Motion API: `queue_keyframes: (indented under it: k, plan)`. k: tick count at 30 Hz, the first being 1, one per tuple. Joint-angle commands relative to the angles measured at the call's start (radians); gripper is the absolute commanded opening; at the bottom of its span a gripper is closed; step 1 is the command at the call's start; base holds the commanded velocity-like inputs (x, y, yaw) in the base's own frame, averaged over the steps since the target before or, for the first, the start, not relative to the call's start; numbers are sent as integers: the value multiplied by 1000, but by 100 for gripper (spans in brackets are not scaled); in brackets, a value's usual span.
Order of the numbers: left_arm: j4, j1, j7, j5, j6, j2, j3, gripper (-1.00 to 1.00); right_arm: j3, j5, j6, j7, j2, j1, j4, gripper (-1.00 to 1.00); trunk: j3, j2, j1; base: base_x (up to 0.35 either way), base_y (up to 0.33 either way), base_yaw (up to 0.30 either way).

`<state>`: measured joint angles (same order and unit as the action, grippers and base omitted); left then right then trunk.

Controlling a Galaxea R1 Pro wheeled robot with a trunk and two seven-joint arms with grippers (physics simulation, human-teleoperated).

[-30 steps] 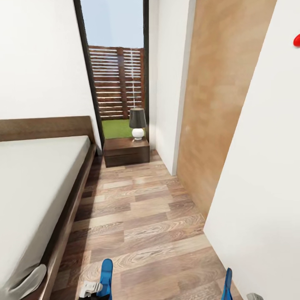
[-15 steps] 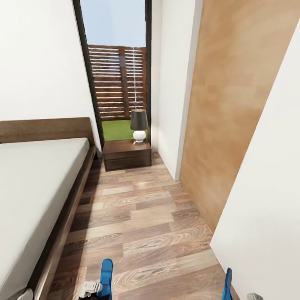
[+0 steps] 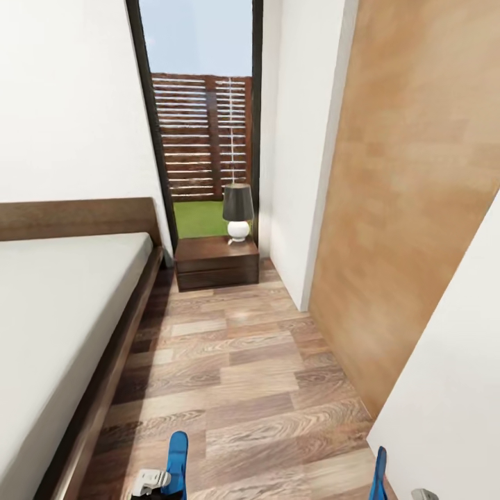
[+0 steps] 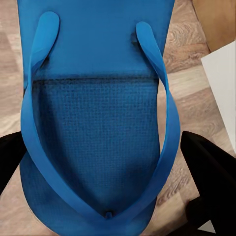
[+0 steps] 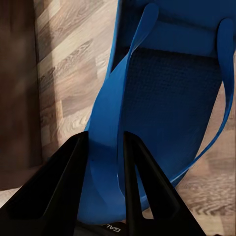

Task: In the bedroom, move the book from the bed onto either nightstand, and place the two sandals side by side next to the bed.

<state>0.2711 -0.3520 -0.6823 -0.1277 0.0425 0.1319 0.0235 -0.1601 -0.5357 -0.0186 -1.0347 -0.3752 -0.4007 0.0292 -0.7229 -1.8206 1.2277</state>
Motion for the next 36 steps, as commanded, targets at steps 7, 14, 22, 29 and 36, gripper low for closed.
queue_keyframes:
  k: [7,14,22,29,36]
  plan:
    - [-1,-1,-5,-3,2,0,3,-100,-7,-9,-3,-4,59,-1,0,-100,-2,0,0,328,0,67]
    - [-1,-1,-5,-3,2,0,3,-100,-7,-9,-3,-4,67,-1,0,-100,-4,0,0,328,0,54]
    - [-1,-1,-5,-2,2,0,3,-100,-9,-5,-3,-4,81,1,-1,-100,-4,0,0,328,0,1]
    - [-1,-1,-5,-1,1,-1,3,-100,-8,84,-3,-4,158,2,0,-100,-4,0,0,328,0,0]
    - [-1,-1,-5,-1,2,0,3,-100,-7,95,-3,-4,161,2,1,-100,-4,0,0,328,0,0]
